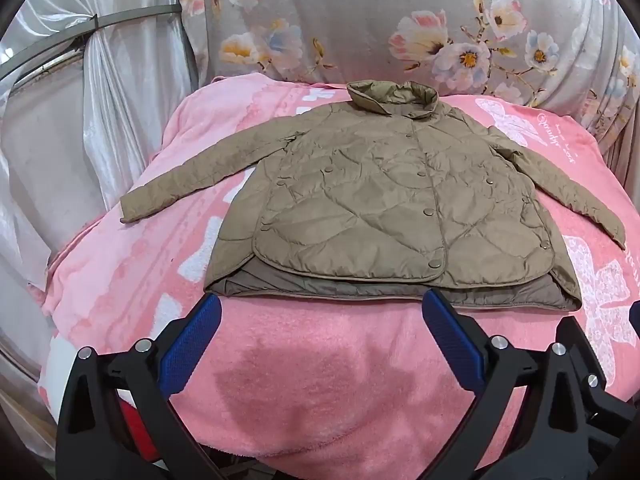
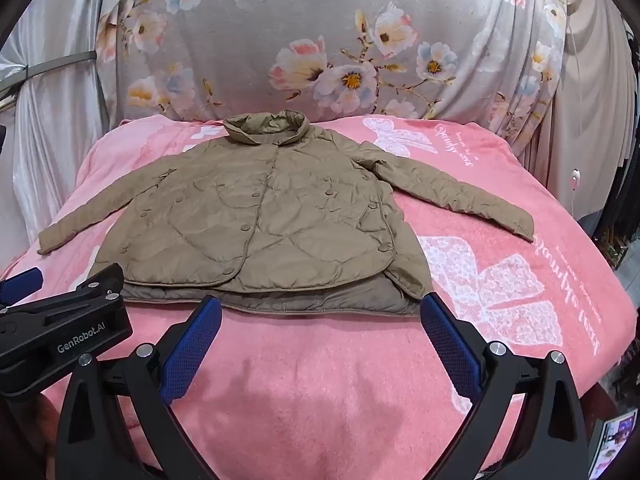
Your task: Fold large clothes
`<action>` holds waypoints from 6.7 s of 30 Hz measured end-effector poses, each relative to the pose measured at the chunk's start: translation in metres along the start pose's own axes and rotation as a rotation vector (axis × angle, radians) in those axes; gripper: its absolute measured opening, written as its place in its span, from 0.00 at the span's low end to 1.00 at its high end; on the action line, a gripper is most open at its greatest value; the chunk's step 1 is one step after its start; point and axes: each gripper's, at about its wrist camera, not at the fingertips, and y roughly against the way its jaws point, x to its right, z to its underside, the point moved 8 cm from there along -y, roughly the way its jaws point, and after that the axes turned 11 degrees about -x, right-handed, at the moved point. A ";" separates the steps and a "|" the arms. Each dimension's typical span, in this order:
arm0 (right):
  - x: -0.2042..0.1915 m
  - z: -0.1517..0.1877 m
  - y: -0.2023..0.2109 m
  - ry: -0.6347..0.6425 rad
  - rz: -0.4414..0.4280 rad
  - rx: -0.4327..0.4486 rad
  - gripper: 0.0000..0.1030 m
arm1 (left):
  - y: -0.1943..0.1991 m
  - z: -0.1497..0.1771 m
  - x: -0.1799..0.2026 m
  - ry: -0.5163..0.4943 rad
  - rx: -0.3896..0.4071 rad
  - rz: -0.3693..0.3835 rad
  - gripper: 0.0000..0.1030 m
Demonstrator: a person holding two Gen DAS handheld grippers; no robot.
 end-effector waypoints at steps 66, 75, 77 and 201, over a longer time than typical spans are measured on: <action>-0.025 0.013 -0.006 0.010 -0.025 -0.006 0.95 | 0.003 0.007 -0.028 0.029 0.008 -0.037 0.95; -0.022 0.008 -0.004 0.027 -0.044 -0.015 0.95 | 0.003 0.010 -0.037 0.052 -0.004 -0.040 0.95; -0.024 0.007 -0.004 0.031 -0.047 -0.018 0.95 | 0.002 0.010 -0.039 0.056 -0.008 -0.038 0.95; -0.109 -0.193 -0.173 0.188 -0.320 -0.020 0.62 | -0.212 -0.137 -0.062 0.162 -0.176 0.061 0.95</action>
